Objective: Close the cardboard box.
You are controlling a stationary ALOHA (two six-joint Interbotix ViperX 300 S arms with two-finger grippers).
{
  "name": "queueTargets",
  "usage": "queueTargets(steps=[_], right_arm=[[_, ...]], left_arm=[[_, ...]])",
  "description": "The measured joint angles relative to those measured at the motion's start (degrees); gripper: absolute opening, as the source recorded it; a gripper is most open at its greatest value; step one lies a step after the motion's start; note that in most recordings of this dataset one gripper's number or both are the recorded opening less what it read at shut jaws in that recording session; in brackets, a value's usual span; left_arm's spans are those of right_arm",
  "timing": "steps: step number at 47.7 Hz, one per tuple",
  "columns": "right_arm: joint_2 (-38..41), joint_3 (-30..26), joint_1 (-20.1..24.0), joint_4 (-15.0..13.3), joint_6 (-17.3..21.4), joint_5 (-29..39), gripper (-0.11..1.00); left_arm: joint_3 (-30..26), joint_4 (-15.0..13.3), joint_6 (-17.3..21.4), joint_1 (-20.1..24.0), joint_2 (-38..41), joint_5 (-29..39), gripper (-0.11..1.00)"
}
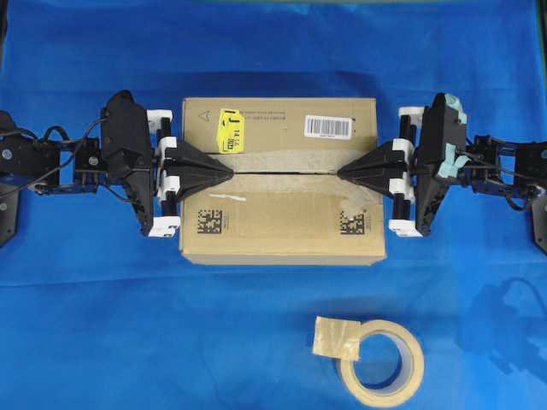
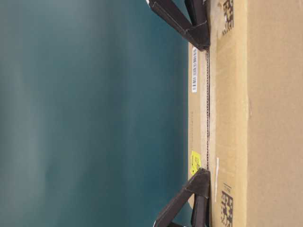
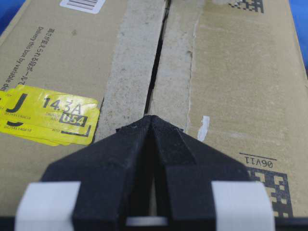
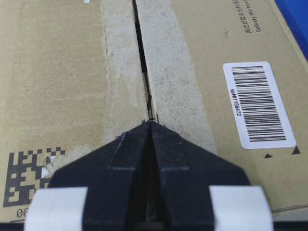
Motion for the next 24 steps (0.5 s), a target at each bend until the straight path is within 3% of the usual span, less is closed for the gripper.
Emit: queueTargets(steps=[24], right_arm=[[0.0, 0.0, 0.1, 1.0, 0.1, 0.0, 0.0]], left_arm=[[0.0, 0.0, -0.1, -0.1, 0.0, 0.0, 0.0]])
